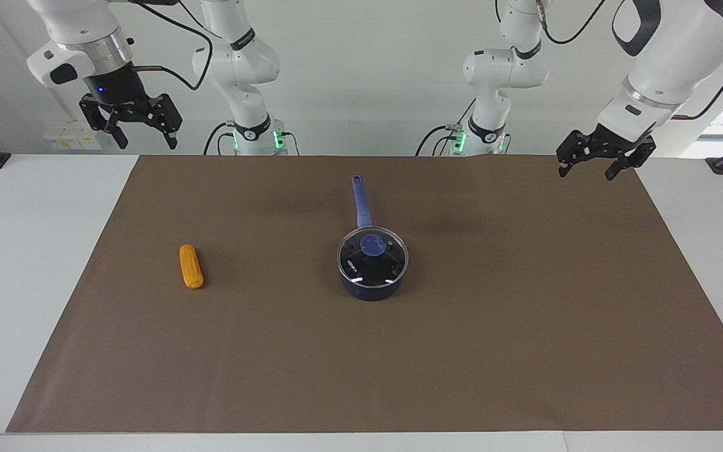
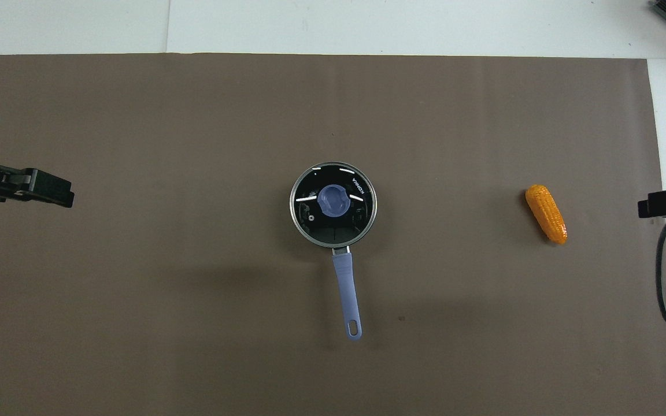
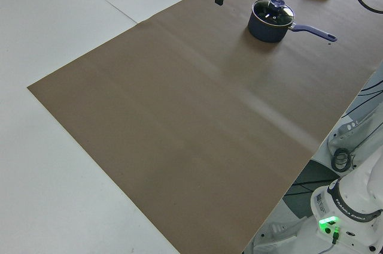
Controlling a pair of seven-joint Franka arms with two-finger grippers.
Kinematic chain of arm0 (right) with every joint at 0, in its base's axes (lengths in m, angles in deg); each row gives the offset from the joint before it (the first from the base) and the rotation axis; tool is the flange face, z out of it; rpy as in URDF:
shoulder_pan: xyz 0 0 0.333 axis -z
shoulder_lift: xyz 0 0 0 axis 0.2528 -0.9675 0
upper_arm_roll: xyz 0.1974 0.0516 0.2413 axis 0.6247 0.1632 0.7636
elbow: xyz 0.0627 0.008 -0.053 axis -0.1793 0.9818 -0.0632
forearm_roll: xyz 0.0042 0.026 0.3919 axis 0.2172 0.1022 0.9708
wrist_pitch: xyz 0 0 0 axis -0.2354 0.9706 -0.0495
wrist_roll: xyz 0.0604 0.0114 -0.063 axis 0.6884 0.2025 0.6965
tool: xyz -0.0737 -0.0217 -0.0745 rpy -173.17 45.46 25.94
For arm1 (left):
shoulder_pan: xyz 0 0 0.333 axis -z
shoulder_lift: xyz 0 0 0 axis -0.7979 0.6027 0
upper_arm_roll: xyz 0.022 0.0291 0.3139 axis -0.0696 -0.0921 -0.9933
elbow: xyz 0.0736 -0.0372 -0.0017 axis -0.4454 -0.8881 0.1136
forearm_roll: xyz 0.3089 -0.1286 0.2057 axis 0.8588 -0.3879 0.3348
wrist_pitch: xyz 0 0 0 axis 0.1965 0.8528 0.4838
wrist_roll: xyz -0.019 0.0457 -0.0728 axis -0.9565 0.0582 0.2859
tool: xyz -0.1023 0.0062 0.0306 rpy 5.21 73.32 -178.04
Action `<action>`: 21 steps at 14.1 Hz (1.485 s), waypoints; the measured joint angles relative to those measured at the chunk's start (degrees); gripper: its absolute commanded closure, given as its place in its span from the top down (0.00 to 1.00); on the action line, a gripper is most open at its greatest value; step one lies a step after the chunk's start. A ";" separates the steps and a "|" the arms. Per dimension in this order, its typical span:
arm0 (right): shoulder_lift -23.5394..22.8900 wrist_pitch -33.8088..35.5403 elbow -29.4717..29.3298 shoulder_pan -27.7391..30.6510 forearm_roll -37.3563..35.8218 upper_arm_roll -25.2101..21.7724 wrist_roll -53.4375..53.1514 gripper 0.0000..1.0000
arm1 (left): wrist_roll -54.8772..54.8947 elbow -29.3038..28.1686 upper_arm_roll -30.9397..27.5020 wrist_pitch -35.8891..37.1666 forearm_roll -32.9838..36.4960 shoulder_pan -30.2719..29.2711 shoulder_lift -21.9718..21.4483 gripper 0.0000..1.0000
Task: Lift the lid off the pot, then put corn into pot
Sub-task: 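Move the left gripper toward the glass lid on the black pot, then grasp the lid knob with the left gripper while the right gripper reaches the corn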
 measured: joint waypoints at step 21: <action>0.00 0.00 0.00 0.00 0.02 0.01 0.00 1.00 | -32.74 0.21 0.24 -18.05 -0.03 23.43 15.12 1.00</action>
